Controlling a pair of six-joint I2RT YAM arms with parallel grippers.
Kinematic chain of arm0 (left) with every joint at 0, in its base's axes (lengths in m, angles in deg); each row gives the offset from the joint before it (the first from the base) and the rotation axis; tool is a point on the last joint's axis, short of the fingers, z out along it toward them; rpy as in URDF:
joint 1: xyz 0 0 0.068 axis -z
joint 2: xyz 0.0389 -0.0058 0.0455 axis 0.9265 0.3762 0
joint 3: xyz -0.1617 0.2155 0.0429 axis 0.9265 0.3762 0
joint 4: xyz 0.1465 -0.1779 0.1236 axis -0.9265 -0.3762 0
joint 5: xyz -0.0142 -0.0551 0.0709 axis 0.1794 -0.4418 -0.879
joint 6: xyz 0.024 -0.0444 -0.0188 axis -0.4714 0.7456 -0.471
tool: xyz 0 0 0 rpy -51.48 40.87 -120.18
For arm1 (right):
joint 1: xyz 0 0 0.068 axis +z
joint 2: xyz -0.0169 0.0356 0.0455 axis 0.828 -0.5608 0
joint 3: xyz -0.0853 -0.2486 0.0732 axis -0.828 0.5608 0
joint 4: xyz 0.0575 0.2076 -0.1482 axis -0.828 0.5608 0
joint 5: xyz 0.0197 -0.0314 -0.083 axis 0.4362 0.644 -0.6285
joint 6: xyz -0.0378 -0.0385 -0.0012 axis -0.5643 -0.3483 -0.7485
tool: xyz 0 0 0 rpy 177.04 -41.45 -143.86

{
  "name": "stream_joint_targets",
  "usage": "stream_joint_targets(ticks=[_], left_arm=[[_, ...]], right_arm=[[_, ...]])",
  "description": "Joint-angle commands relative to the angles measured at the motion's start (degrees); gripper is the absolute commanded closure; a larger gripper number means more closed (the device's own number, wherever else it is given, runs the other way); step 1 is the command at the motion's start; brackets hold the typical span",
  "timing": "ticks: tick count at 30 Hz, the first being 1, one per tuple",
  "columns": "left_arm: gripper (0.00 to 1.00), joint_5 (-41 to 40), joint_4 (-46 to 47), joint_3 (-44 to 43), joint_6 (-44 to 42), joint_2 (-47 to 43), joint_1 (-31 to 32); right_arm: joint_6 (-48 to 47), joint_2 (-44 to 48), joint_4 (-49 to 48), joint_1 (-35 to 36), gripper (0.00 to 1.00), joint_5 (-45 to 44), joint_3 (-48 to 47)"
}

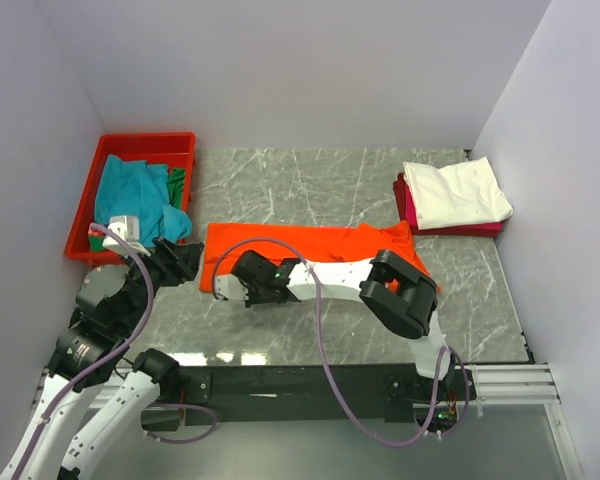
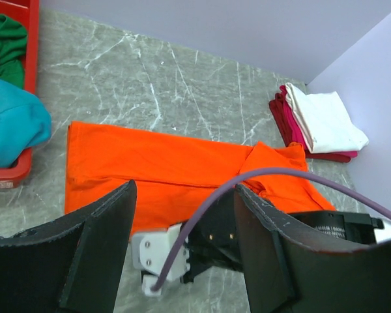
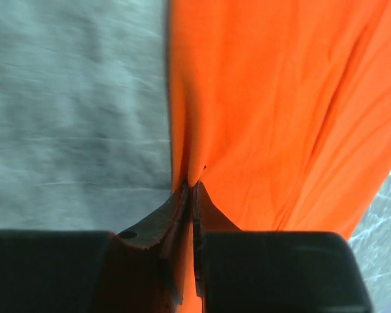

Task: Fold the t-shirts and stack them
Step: Fold the tshirt

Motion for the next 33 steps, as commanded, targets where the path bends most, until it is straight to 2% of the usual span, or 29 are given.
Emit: stream_joint_targets(ticks=[1, 3, 8, 11, 12, 14, 15, 17, 18, 20, 21, 24, 25, 27, 28, 29, 31, 33], left_arm=[[0.33, 1.61, 1.96, -2.19, -2.39, 1.12, -0.2], [0.33, 2.13, 3.09, -2.72, -2.92, 2.44, -0.2], [0.32, 3.63, 7.14, -3.51, -5.12, 7.18, -0.2], [0.32, 5.56, 10.65, -3.16, -5.21, 10.52, -0.2], [0.32, 7.04, 11.44, -3.07, -5.12, 11.57, -0.2], [0.31, 8.89, 14.43, -2.81, -4.6, 15.17, -0.29], [0.31, 10.64, 15.4, -2.9, -4.24, 16.58, -0.21], [0.31, 13.02, 18.91, -3.16, -3.28, 21.23, -0.2], [0.31, 14.6, 19.97, -3.42, -2.58, 23.17, -0.29], [0.31, 20.92, 23.31, -4.91, -2.05, 29.84, -0.55], [0.31, 23.55, 24.27, -5.7, -1.43, 32.39, -0.64], [0.34, 35.59, 28.14, -10.0, -1.69, 45.21, -0.47], [0.35, 38.93, 28.24, -13.58, -2.04, 52.81, -0.03], [0.38, 43.96, 24.22, -18.6, -6.05, 61.2, 1.2], [0.38, 45.01, 21.93, -24.81, -8.26, 69.51, 2.94], [0.38, 45.37, 18.61, -28.26, -10.29, 73.68, 3.74], [0.37, 46.6, 10.6, -38.43, -16.18, 85.51, 5.85], [0.28, 46.7, 4.55, -44.7, -20.21, 92.23, 6.82]], right_arm=[[1.36, 1.67, 0.51, 3.06, 0.9, 4.36, 0.67], [1.27, 3.08, 0.6, 5.08, 0.95, 6.66, 1.29], [0.22, 8.27, 0.78, 13.7, 0.94, 12.99, 4.45], [-0.13, 10.82, 4.02, 15.03, 0.66, 15.53, 4.81], [-0.66, 11.87, 5.86, 14.68, 0.5, 15.63, 5.24], [-4.07, 16.87, 7.28, 12.06, 0.39, 15.2, 8.48], [-4.96, 19.24, 8.07, 10.47, 0.29, 15.37, 10.15], [-7.41, 26.01, 10.08, 5.56, 0.25, 17.64, 13.76], [-7.95, 30.03, 13.31, -0.73, 0.25, 20.62, 14.47], [-9.09, 34.01, 15.98, -7.18, 0.25, 23.53, 17.01], [-9.36, 38.46, 17.38, -14.87, 0.25, 26.33, 18.33], [-8.84, 47.96, 16.17, -25.9, 0.24, 29.42, 25.96], [-7.53, 49.92, 15.72, -33.33, 0.24, 31.26, 27.12], [-5.77, 53.87, 14.84, -40.14, 0.21, 33.47, 28.88], [-3.76, 54.41, 14.93, -48.09, 0.21, 36.52, 28.45], [-2.87, 54.5, 15.89, -51.47, 0.21, 38.73, 27.41], [-3.55, 53.02, 22.03, -58.86, 0.21, 45.22, 23.01], [-3.57, 52.14, 24.85, -65.55, 0.22, 50.87, 21.25]])
